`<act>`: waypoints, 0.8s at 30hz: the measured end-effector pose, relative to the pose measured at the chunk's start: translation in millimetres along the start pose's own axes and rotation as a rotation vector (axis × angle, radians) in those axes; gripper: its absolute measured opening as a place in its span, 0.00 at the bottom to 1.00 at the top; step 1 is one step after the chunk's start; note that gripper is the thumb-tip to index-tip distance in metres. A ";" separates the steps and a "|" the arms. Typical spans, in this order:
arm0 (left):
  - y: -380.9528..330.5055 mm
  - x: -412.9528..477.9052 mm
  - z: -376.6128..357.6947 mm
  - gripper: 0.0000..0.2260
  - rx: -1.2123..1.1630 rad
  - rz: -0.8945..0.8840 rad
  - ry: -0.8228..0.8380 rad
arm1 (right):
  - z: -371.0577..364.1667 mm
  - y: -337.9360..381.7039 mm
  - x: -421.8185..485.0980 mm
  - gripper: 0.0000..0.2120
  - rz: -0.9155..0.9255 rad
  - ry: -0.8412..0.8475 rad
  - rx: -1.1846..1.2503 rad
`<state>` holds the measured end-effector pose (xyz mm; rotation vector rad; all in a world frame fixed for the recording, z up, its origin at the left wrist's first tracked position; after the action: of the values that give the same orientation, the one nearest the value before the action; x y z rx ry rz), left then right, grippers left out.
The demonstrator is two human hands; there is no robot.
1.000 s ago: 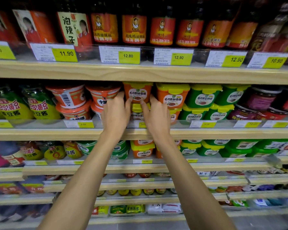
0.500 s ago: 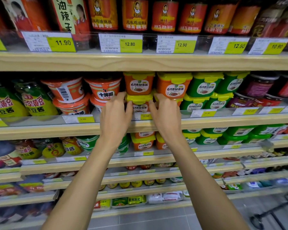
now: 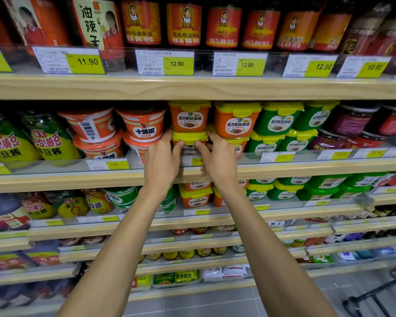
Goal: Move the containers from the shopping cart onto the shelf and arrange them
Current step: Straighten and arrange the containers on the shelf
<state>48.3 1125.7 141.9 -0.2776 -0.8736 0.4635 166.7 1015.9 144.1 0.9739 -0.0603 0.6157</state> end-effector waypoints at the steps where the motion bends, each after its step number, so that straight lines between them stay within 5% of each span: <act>1: -0.6 -0.1 0.4 0.13 0.005 -0.002 -0.007 | 0.5 -0.3 -0.4 0.18 0.002 0.007 0.021; 19: -9.9 -13.6 20.0 0.15 0.047 0.008 0.072 | 22.5 -0.5 -15.6 0.14 0.012 0.050 -0.043; 24: -27.1 -15.0 38.1 0.17 0.044 -0.013 0.040 | 54.9 -17.9 -21.3 0.20 -0.028 -0.033 -0.107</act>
<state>17.6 1096.5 166.6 -0.2403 -0.8244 0.4633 170.4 955.5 155.4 0.8800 -0.1080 0.5646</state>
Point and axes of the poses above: each hand's wrist, its own x-axis towards the middle knuckle, its own z-axis out of the back of the hand, y = z × x, the point moved 8 cm from there along x, towards the middle knuckle, and after that the axes turned 12 degrees about -z, right-handed, at the moved point
